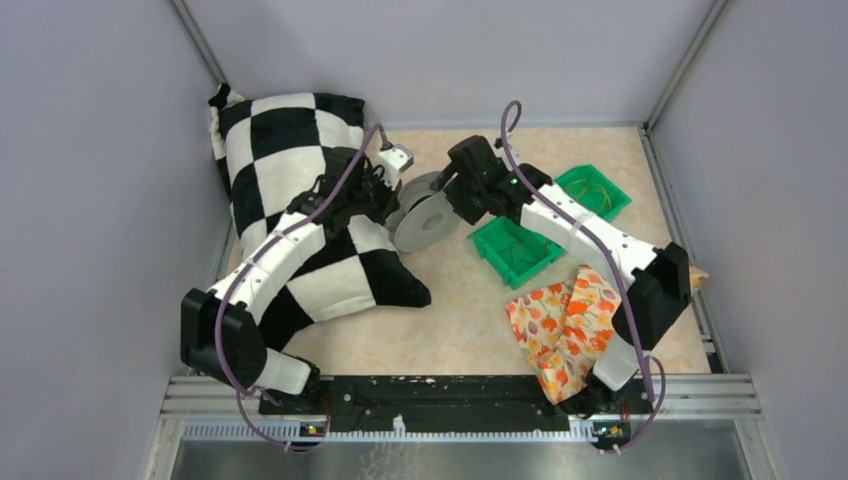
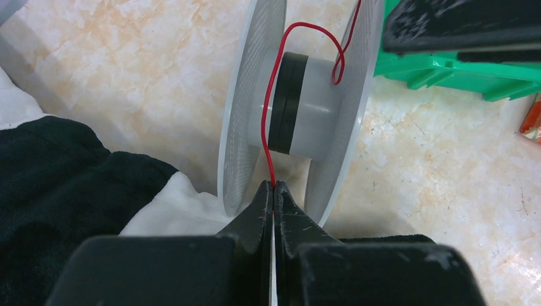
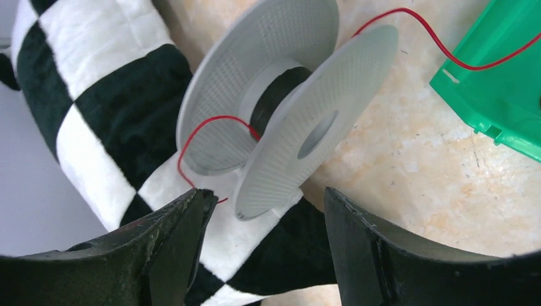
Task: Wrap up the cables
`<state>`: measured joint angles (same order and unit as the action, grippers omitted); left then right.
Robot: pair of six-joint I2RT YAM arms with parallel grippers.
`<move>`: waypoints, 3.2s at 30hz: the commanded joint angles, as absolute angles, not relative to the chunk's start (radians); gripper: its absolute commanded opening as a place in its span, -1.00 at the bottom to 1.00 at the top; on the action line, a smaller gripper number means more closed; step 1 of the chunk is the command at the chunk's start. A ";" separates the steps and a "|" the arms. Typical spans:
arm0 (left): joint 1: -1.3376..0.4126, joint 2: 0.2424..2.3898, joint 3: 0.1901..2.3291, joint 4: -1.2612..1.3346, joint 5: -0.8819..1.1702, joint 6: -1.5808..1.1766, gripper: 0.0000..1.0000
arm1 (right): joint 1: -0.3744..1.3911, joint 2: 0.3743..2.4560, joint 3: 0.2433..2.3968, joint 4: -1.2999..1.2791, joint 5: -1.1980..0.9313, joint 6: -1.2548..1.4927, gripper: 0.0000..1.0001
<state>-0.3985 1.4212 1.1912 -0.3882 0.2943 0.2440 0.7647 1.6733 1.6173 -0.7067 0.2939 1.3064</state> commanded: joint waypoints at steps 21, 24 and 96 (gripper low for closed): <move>-0.385 1.346 1.133 -0.320 0.305 0.268 -1.00 | 0.779 1.809 1.695 -0.716 0.326 1.262 -0.09; -0.385 1.335 1.130 -0.330 0.348 0.270 -1.00 | 0.779 1.836 1.762 -0.761 0.354 1.202 -0.19; -0.581 1.031 0.824 0.110 -0.064 -0.010 0.46 | 0.780 1.890 2.041 -1.053 0.266 1.282 -1.00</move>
<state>-0.5117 1.0252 0.8745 -0.0067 0.1646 -0.0532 0.7658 1.9495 1.9896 -1.0901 0.2790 1.2675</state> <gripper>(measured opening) 0.693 0.020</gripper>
